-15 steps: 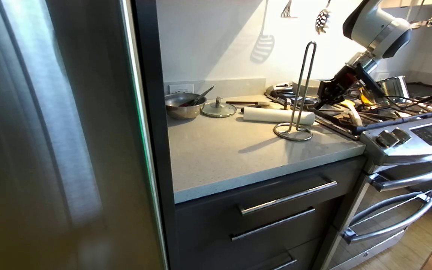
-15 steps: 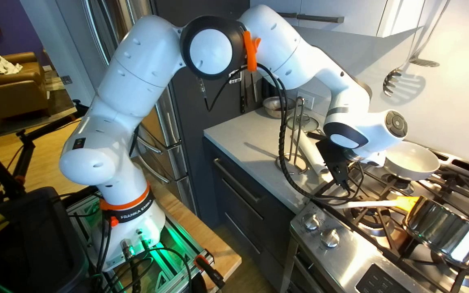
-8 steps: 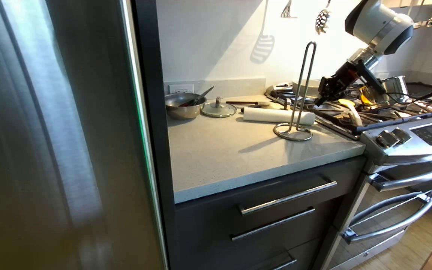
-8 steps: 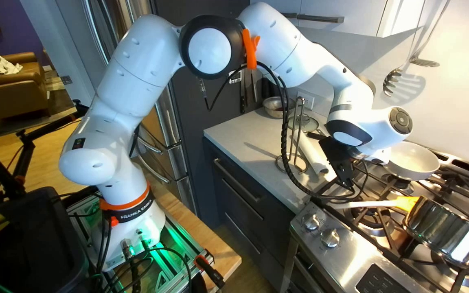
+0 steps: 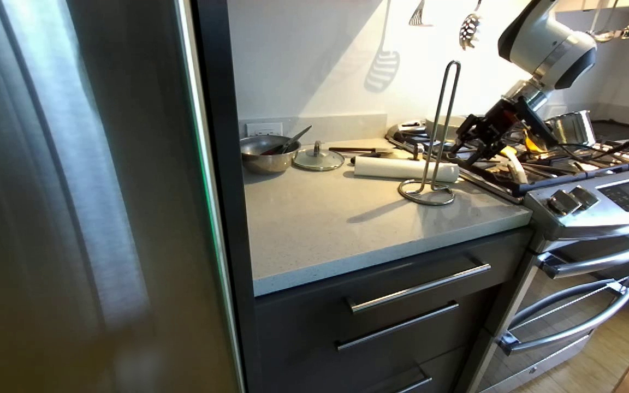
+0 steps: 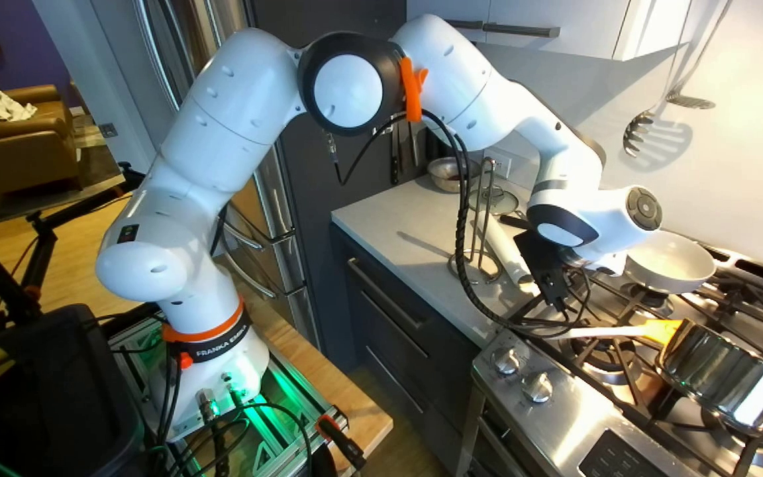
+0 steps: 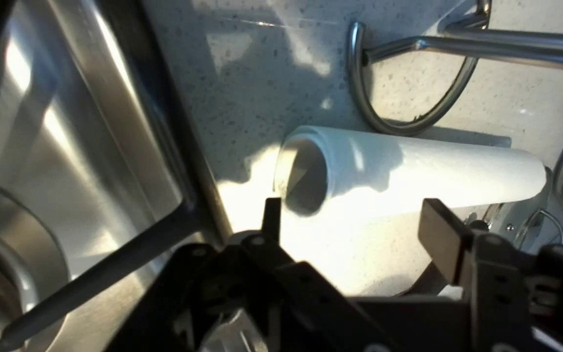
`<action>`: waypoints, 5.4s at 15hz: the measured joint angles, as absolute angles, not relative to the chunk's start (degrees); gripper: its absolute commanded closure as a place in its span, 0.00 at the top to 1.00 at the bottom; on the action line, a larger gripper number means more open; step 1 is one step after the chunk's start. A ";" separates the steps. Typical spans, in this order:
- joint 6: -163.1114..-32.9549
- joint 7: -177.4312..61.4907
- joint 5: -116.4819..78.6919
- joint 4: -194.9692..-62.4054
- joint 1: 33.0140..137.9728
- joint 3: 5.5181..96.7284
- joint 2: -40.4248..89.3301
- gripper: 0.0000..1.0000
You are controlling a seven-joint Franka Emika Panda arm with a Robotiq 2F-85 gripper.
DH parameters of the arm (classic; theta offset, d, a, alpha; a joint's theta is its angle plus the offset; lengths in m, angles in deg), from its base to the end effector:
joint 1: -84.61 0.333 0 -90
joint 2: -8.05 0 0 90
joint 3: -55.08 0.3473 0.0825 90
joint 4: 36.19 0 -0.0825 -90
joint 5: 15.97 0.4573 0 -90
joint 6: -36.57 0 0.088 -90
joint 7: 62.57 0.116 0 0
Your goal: Put the paper towel roll on the silver stand
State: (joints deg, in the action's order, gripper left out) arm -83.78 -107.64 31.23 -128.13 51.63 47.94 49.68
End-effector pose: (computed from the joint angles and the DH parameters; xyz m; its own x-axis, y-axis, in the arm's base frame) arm 0.6071 -0.4457 0.1623 0.9004 -0.4191 0.1171 -0.2902 -0.7789 -0.5560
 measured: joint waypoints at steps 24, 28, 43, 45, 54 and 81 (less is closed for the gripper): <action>-79.27 -106.43 42.52 -126.82 50.97 49.34 53.70 0.56; -78.95 -106.43 43.55 -125.98 50.89 49.31 54.76 0.26; -75.36 -107.10 47.72 -121.23 49.15 49.00 54.31 0.02; -75.22 -107.67 47.26 -121.26 49.24 48.44 52.50 0.02; -75.21 -107.71 32.68 -123.68 52.46 44.15 39.16 0.02; -73.07 -121.58 -1.99 -121.38 60.46 43.53 18.19 0.02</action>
